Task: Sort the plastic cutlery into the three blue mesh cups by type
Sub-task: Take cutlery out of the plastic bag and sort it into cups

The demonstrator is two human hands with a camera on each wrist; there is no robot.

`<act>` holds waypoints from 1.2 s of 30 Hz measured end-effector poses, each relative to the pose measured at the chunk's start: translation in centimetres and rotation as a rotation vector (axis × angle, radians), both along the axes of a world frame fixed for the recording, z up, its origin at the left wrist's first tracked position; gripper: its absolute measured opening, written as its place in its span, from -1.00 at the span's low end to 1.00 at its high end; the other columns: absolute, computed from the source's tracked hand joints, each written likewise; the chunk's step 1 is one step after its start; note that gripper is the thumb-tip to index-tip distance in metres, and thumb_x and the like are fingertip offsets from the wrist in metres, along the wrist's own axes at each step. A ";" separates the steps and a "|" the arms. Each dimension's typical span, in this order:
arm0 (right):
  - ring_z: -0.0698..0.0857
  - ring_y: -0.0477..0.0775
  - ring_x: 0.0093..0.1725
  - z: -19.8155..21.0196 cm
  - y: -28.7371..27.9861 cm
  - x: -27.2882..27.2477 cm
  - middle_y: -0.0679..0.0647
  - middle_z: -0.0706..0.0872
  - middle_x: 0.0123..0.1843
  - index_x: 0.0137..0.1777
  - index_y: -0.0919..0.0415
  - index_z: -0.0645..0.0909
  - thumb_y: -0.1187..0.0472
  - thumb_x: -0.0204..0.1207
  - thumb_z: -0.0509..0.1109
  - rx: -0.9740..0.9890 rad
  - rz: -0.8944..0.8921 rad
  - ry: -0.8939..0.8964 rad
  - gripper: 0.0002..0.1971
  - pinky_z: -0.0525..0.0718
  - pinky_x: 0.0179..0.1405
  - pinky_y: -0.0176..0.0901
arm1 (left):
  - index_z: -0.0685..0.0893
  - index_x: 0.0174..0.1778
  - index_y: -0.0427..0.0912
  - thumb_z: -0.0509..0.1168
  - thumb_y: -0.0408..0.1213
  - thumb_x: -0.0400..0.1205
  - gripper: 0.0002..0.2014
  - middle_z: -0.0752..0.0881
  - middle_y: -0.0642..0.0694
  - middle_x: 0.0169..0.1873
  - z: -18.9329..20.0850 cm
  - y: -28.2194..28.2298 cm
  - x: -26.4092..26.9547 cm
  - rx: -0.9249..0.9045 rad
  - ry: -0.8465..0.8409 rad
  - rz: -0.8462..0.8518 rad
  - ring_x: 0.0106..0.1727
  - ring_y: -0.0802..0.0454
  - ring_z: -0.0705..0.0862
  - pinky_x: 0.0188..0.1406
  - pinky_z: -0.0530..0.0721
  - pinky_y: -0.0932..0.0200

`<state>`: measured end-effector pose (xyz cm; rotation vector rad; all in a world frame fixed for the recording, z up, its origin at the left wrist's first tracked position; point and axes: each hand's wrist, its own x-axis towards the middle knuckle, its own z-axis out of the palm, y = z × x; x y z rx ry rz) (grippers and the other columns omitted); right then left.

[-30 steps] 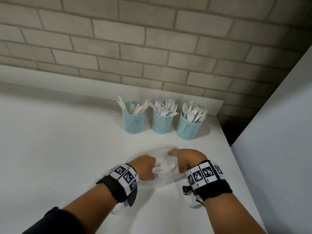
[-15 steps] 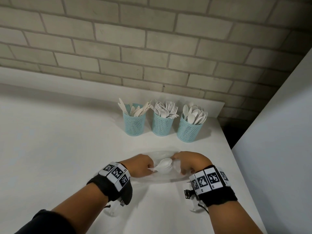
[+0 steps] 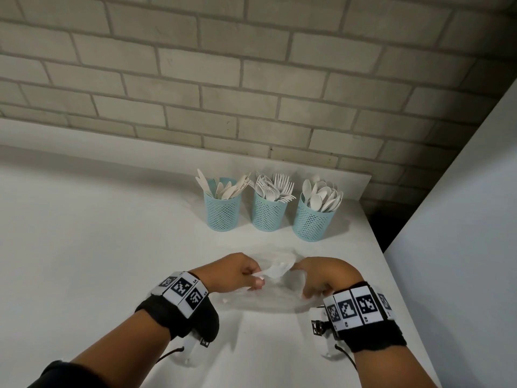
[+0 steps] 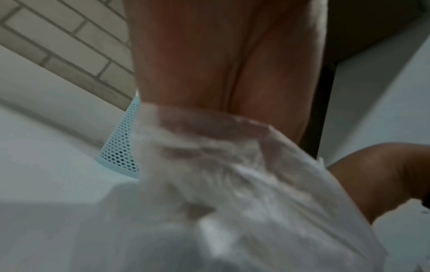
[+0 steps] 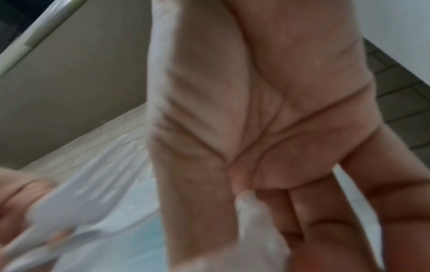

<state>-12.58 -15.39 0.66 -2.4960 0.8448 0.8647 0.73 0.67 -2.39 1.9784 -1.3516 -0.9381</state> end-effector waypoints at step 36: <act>0.68 -0.07 -0.21 3.8 0.9 4.1 0.05 0.67 -0.12 0.37 0.07 0.50 0.52 0.47 0.38 0.666 -0.312 -1.092 -0.47 0.68 -0.34 -0.32 | 0.72 0.08 -0.16 0.24 -0.24 0.67 -0.81 0.82 -0.09 -0.16 4.2 -1.2 -0.3 -0.234 0.728 0.293 -0.19 0.09 0.78 -0.07 0.72 0.24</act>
